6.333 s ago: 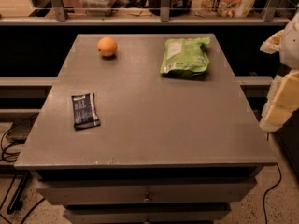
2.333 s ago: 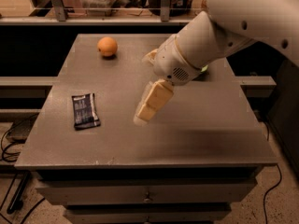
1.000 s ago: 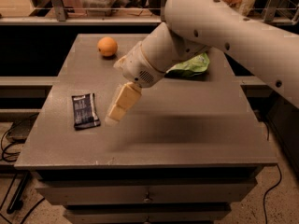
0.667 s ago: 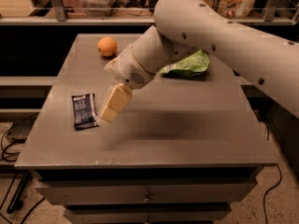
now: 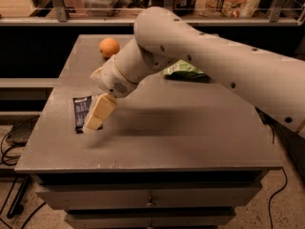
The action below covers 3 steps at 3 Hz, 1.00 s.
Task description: Pick rxbar blueberry
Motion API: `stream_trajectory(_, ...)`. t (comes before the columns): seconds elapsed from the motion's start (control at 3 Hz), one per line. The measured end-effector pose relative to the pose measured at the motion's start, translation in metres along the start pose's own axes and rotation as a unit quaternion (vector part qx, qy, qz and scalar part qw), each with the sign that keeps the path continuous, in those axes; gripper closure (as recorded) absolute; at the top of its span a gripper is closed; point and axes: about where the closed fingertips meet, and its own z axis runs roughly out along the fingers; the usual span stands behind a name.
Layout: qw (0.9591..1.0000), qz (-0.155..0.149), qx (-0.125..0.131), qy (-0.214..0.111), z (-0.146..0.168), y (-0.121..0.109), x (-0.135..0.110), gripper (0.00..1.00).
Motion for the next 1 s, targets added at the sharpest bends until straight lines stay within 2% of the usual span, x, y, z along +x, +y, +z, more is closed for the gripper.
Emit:
stream_trajectory(0.67,1.0,-0.002,-0.005,-0.006,0.035,-0.007,-0.001,0.0)
stream_trajectory(1.0,1.0,0.004,-0.007,-0.002,0.039,-0.006,0.005,0.16)
